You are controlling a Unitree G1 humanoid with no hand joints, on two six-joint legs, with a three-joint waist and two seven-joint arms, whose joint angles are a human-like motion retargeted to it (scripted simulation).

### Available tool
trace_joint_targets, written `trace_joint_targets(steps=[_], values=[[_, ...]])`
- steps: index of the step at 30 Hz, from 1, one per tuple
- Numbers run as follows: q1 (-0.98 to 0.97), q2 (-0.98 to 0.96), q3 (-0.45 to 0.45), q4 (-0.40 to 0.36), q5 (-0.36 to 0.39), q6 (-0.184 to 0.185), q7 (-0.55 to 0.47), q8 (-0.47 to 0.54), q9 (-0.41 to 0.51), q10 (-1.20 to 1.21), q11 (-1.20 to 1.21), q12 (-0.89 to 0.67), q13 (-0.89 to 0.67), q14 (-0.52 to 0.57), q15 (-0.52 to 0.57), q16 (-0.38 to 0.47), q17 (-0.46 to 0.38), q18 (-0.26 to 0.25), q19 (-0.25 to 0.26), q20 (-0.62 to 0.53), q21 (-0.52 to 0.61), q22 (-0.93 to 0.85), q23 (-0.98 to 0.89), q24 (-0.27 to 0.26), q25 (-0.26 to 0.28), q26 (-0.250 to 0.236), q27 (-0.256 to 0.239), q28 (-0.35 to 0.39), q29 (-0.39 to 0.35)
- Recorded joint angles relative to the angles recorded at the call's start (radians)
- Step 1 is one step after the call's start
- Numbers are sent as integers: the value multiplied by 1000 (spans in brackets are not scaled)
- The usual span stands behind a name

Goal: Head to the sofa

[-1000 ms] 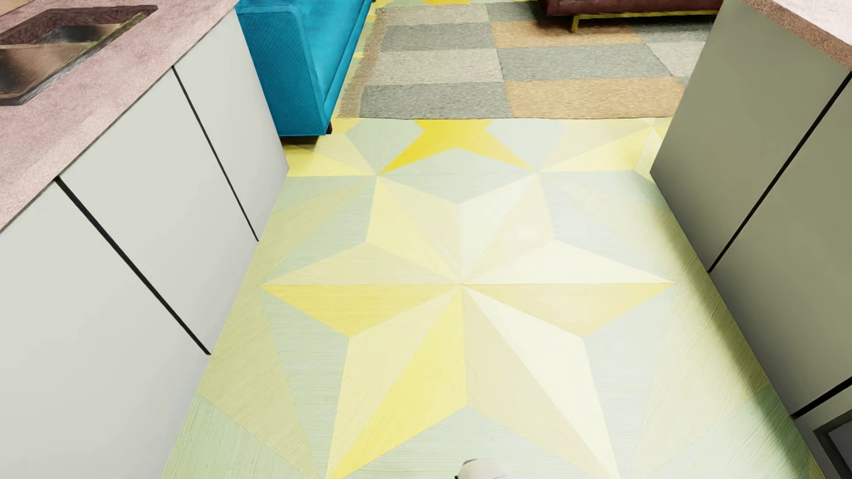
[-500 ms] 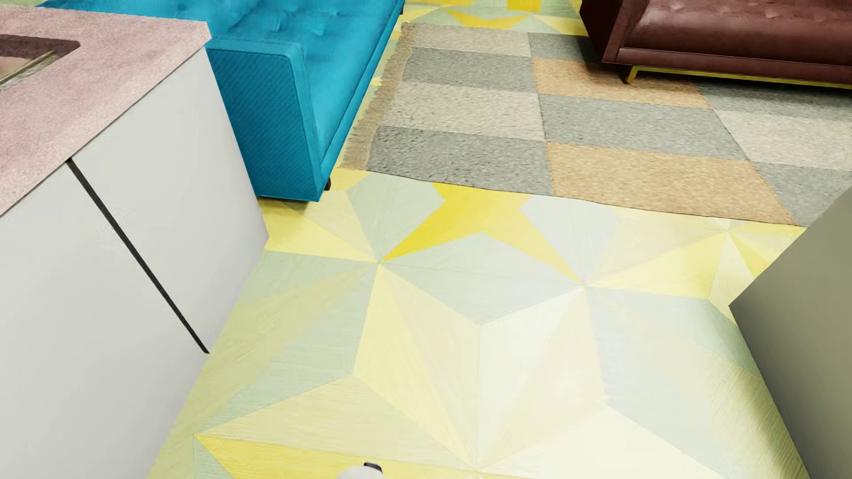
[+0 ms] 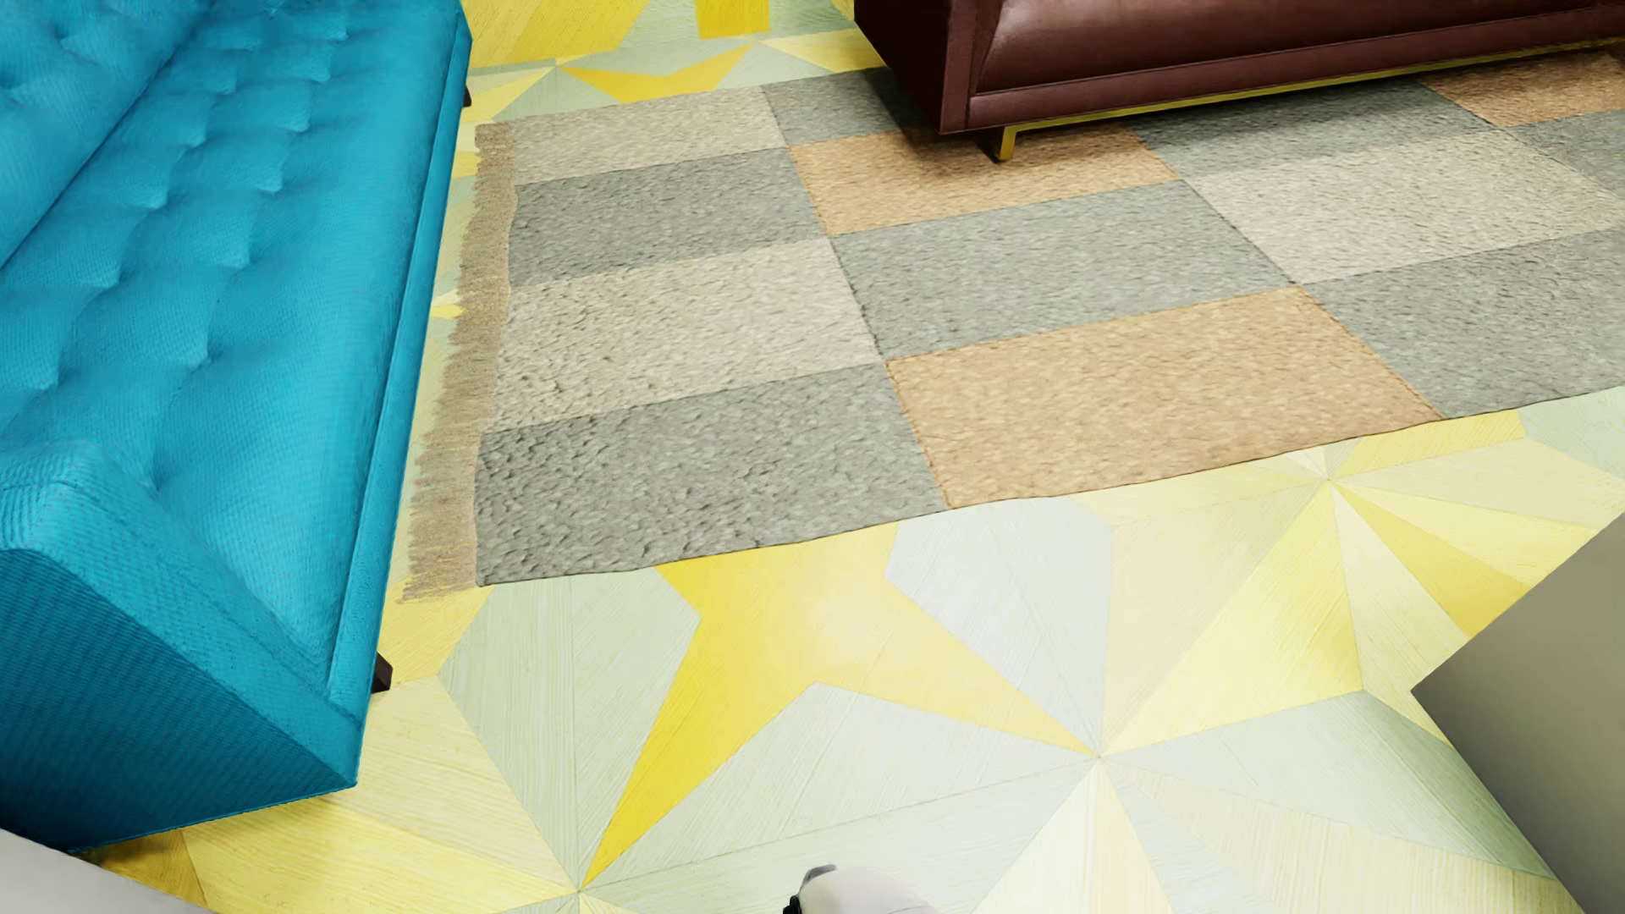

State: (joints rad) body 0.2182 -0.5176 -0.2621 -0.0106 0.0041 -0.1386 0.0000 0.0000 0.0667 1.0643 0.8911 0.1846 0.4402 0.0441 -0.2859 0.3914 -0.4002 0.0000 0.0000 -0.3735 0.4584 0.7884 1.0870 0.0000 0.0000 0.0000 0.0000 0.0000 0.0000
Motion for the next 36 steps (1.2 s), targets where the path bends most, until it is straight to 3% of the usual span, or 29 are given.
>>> trace_joint_targets(steps=[2,3,5,7,8,10,11,12,14,15,16,18,19,20,22,25,27,28,30,31,33,34,36], values=[[-258,167,81,-11,82,-31,0,0,13,421,-79,25,-46,-48,3,11,11,0,0,-107,18,113,-104,0,0,0,0,0,0],[-366,280,145,-31,99,-54,0,0,16,464,-151,59,-60,-45,38,10,20,0,0,-140,0,149,-179,0,0,0,0,0,0],[-556,488,269,-68,95,-84,0,0,12,257,-294,133,-100,77,111,0,33,0,0,-174,-29,184,-303,0,0,0,0,0,0],[-671,655,369,-60,47,-86,0,0,7,-161,-386,202,-144,219,175,-12,32,0,0,-189,-39,178,-409,0,0,0,0,0,0],[-713,725,388,-45,21,-72,0,0,-3,-354,-407,230,-164,175,202,-22,20,0,0,-191,-44,172,-466,0,0,0,0,0,0],[-792,806,423,0,-41,-41,0,0,-29,-591,-407,244,-180,-191,293,-44,-10,0,0,-182,-75,180,-582,0,0,0,0,0,0],[-814,840,450,16,-82,-39,0,0,-26,-604,-392,241,-184,-297,362,-41,-12,0,0,-181,-87,173,-609,0,0,0,0,0,0],[-839,870,469,12,-118,-44,0,0,-27,-576,-368,235,-180,-254,460,-34,-6,0,0,-173,-97,173,-603,0,0,0,0,0,0],[-903,835,437,-55,-163,-69,0,0,-65,-440,-215,202,-147,79,721,-19,21,0,0,-166,-100,199,-504,0,0,0,0,0,0],[-896,759,406,-100,-174,-85,0,0,-64,-340,-49,176,-137,155,773,-12,35,0,0,-161,-89,212,-426,0,0,0,0,0,0],[-829,656,373,-147,-171,-91,0,0,-38,-286,161,139,-140,142,647,0,43,0,0,-156,-61,216,-351,0,0,0,0,0,0],[-567,432,289,-192,-138,-66,0,0,8,-375,452,58,-137,46,191,17,39,0,0,-139,-6,199,-248,0,0,0,0,0,0],[-425,334,230,-184,-114,-38,0,0,21,-444,458,31,-117,-27,54,34,27,0,0,-144,9,153,-221,0,0,0,0,0,0],[-278,265,165,-166,-99,-14,0,0,39,-518,374,12,-93,-106,-6,55,13,0,0,-140,16,88,-200,0,0,0,0,0,0],[-72,121,60,-130,-104,20,0,0,38,-629,80,-60,-51,-265,2,68,-11,0,0,-76,-14,24,-167,0,0,0,0,0,0],[106,6,-52,-97,-157,26,0,0,7,-662,-394,-186,-21,-402,53,94,-27,0,0,-25,-52,-70,-115,0,0,0,0,0,0],[193,-44,-113,-30,-175,48,0,0,13,-593,-301,-198,2,-334,51,88,-32,0,0,15,-65,-121,-82,0,0,0,0,0,0],[196,-60,-124,0,-161,67,0,0,2,-496,-193,-177,10,-219,89,68,-29,0,0,30,-62,-129,-53,0,0,0,0,0,0],[86,-22,-76,39,-80,116,0,0,3,-125,-18,-110,1,123,127,20,-17,0,0,23,-43,-95,0,0,0,0,0,0,0],[-4,66,-32,38,-28,124,0,0,30,99,-13,-80,-11,177,86,9,-7,0,0,-10,-51,-74,-15,0,0,0,0,0,0],[-241,264,71,-20,0,102,0,0,45,340,-107,-34,-34,42,47,-30,21,0,0,-75,-74,28,-104,0,0,0,0,0,0],[-350,370,137,-61,-8,77,0,0,43,293,-181,15,-43,43,46,-48,34,0,0,-66,-96,68,-175,0,0,0,0,0,0],[-503,569,267,-95,-29,46,0,0,42,-63,-312,104,-69,173,41,-46,38,0,0,-138,-121,138,-341,0,0,0,0,0,0]])
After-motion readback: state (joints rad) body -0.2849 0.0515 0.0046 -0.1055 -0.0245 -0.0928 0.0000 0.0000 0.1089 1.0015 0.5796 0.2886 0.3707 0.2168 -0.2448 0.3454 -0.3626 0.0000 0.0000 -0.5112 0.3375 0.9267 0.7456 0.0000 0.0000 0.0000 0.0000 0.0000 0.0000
